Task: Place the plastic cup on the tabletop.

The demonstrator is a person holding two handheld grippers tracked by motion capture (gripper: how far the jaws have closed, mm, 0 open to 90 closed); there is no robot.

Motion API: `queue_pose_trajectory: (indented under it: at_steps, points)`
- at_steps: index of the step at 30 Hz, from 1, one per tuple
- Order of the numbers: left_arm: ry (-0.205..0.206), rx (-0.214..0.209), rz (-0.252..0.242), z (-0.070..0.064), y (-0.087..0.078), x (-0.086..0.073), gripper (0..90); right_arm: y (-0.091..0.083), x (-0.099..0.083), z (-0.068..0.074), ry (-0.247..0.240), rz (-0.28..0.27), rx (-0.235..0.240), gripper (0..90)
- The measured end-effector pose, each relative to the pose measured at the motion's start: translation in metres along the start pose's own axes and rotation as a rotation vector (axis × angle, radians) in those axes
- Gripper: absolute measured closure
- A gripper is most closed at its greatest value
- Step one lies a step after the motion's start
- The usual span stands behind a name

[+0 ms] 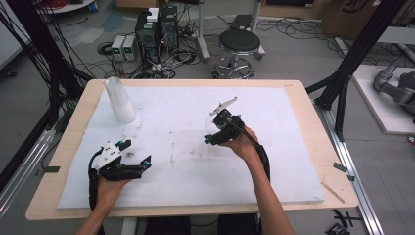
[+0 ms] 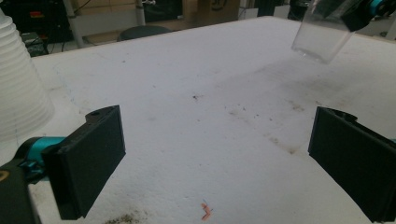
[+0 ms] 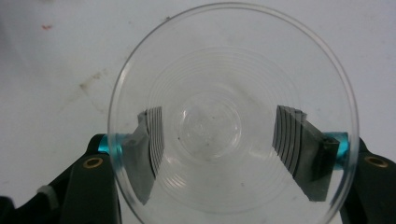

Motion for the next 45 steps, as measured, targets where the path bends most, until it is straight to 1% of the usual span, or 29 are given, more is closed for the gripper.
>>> queue_pose_trajectory:
  at_steps: [2,3,4,5,6,9,10,13,14,16,17,18,19,20,21,23,24,26,27,28,29,31,32,35,37,38,40,44,45]
  points:
    - [0.009,-0.004,0.001,0.0,0.0,0.0,3.8,0.01,-0.003,0.002,-0.004,0.02,-0.004,34.3]
    - [0.011,-0.006,0.002,-0.001,0.0,0.0,3.8,0.014,-0.004,0.003,0.003,0.032,-0.003,34.4]
    - [0.011,-0.006,0.002,-0.001,0.0,0.0,3.8,0.014,-0.004,0.003,0.003,0.032,-0.003,34.4]
    - [0.009,-0.011,0.001,-0.001,0.0,0.0,3.8,0.023,-0.006,0.006,-0.002,0.051,-0.005,34.3]
    - [0.009,-0.011,0.001,-0.001,0.0,0.0,3.8,0.026,-0.006,0.006,-0.011,0.055,-0.007,34.3]
    - [0.01,-0.014,0.002,-0.001,0.0,0.0,3.8,0.035,-0.007,0.01,-0.012,0.07,-0.015,34.0]
    - [0.014,-0.016,0.004,-0.001,0.0,0.0,3.8,0.037,-0.006,0.011,-0.007,0.058,-0.018,34.1]
    - [0.019,-0.015,0.007,-0.002,0.0,0.0,3.8,0.041,-0.003,0.012,-0.008,0.049,-0.027,34.4]
    - [0.019,-0.016,0.006,-0.002,0.0,0.0,3.8,0.042,-0.003,0.013,-0.012,0.046,-0.032,34.5]
    - [0.013,-0.022,0.004,-0.001,0.0,0.0,3.8,0.045,-0.003,0.014,-0.002,0.039,-0.034,34.2]
    - [0.012,-0.025,0.004,-0.001,0.0,0.0,3.8,0.046,-0.003,0.014,-0.006,0.034,-0.039,32.1]
    - [0.013,-0.026,0.003,-0.001,0.0,0.0,3.8,0.048,-0.004,0.015,-0.011,0.039,-0.041,30.5]
    - [0.014,-0.027,0.003,-0.001,0.0,0.0,3.8,0.05,-0.005,0.014,-0.022,0.047,-0.039,27.1]
    - [0.013,-0.027,0.002,-0.002,0.0,0.0,3.8,0.053,-0.006,0.015,-0.018,0.053,-0.044,20.7]
    - [0.014,-0.028,0.004,-0.002,0.0,0.0,3.8,0.055,-0.007,0.014,-0.011,0.055,-0.056,19.2]
    - [0.013,-0.029,0.004,-0.001,0.0,0.0,3.8,0.057,-0.008,0.015,-0.002,0.053,-0.048,18.7]
    - [0.01,-0.03,0.003,-0.001,0.0,0.0,3.8,0.058,-0.009,0.014,-0.006,0.047,-0.044,17.8]
    - [0.008,-0.032,0.005,-0.001,0.0,0.0,3.8,0.058,-0.009,0.014,-0.006,0.046,-0.052,17.6]
    - [0.006,-0.032,0.004,-0.001,0.0,0.0,3.8,0.058,-0.009,0.014,0.0,0.029,-0.054,17.6]
    - [0.006,-0.032,0.004,-0.001,0.0,0.0,3.8,0.058,-0.01,0.014,0.008,0.026,-0.045,17.6]
    - [0.014,-0.031,0.004,-0.001,0.0,0.0,3.8,0.058,-0.011,0.014,0.006,0.025,-0.051,17.6]
    - [0.014,-0.032,0.006,-0.001,0.0,0.0,3.8,0.057,-0.013,0.014,0.01,0.021,-0.053,17.6]
    - [0.014,-0.032,0.006,-0.001,0.0,0.0,3.8,0.056,-0.013,0.014,0.015,0.014,-0.058,17.6]
    - [-0.009,-0.034,-0.001,0.0,0.0,0.0,3.8,0.05,-0.018,0.013,0.02,-0.013,-0.061,17.6]
    - [-0.026,-0.036,-0.005,0.002,-0.001,0.0,3.8,0.044,-0.024,0.013,0.029,-0.043,-0.046,17.6]
    - [-0.026,-0.036,-0.005,0.002,-0.001,0.0,3.8,0.04,-0.028,0.013,0.038,-0.06,-0.04,17.6]
    - [-0.027,-0.032,-0.004,0.002,-0.001,0.0,3.8,0.031,-0.036,0.011,0.045,-0.105,-0.039,17.6]
    - [-0.016,-0.029,-0.005,0.001,-0.001,0.0,3.8,0.012,-0.054,0.005,0.089,-0.209,-0.022,17.6]
    - [-0.014,-0.027,-0.011,0.001,-0.001,0.0,3.8,0.005,-0.06,0.001,0.103,-0.255,-0.025,17.5]
Point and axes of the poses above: each handheld gripper's, and its own axes: y roughly forward along the jaws, x roughly out of its top, z roughly to its left, the point moved 6 cm from there along y, roughly forward along the jaws, and after that the axes turned 5 degrees about -x, right-handed, at the moved point
